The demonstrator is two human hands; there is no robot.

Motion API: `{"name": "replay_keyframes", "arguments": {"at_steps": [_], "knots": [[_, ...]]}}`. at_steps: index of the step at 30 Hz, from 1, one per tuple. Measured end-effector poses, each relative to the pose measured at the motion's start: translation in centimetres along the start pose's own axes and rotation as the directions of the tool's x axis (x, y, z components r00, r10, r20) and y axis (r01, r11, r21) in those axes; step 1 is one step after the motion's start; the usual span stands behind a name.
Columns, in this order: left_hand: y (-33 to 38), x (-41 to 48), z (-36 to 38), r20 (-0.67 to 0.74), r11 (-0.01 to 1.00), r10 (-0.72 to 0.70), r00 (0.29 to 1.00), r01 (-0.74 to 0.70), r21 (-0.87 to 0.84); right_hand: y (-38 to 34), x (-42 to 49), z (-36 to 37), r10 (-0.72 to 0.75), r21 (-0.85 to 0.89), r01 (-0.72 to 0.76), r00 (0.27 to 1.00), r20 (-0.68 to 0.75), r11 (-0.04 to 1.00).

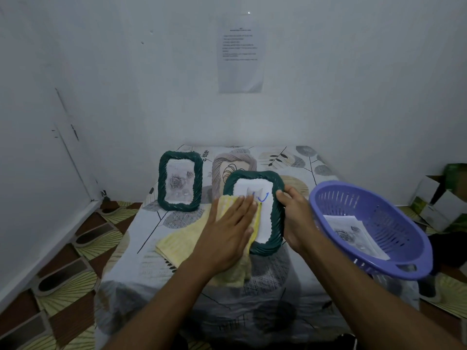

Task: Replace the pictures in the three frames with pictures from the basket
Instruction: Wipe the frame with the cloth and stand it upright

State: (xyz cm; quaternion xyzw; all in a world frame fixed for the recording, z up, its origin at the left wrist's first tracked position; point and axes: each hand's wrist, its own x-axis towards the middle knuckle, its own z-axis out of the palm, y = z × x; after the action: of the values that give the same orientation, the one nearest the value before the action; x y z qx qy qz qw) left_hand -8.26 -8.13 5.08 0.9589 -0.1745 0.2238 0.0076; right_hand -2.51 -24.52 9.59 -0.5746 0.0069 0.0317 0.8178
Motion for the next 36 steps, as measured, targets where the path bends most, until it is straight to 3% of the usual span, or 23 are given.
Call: {"name": "replay_keyframes", "arguments": {"at_steps": [4,9,14,19,25,32,36], "knots": [[0.2,0.9,-0.6,0.027,0.999,-0.054,0.998,0.053,0.006,0.4,-0.8,0.2,0.021,-0.017,-0.020,0.998,0.051,1.000],[0.5,-1.0,-0.4,0.056,1.000,0.004,0.998,-0.005,0.029,-1.3,0.4,-0.7,-0.057,-0.032,0.056,0.998,-0.040,0.998],[0.2,1.2,-1.4,0.018,0.995,-0.099,0.995,0.099,0.029,-0.1,-1.1,0.2,0.008,-0.061,-0.003,0.997,0.072,0.998],[1.5,-0.2,-1.7,0.048,0.999,0.049,0.998,-0.049,0.002,-2.3,-0.1,-0.2,-0.059,-0.028,0.059,0.998,0.020,0.998],[1.1,1.4,-2.0,0.004,0.999,-0.025,1.000,0.025,0.024,-0.5,-1.3,-0.1,0.004,-0.034,0.000,0.993,0.121,0.999],[1.4,0.5,-2.2,0.032,0.989,0.138,0.990,-0.140,0.056,-1.4,-0.7,-1.0,-0.010,0.012,0.009,0.994,0.105,1.000],[1.1,2.0,-2.6,-0.005,0.996,0.004,1.000,-0.004,0.084,-0.1,-1.6,-0.6,0.021,0.029,-0.025,0.991,0.132,0.999]]}}
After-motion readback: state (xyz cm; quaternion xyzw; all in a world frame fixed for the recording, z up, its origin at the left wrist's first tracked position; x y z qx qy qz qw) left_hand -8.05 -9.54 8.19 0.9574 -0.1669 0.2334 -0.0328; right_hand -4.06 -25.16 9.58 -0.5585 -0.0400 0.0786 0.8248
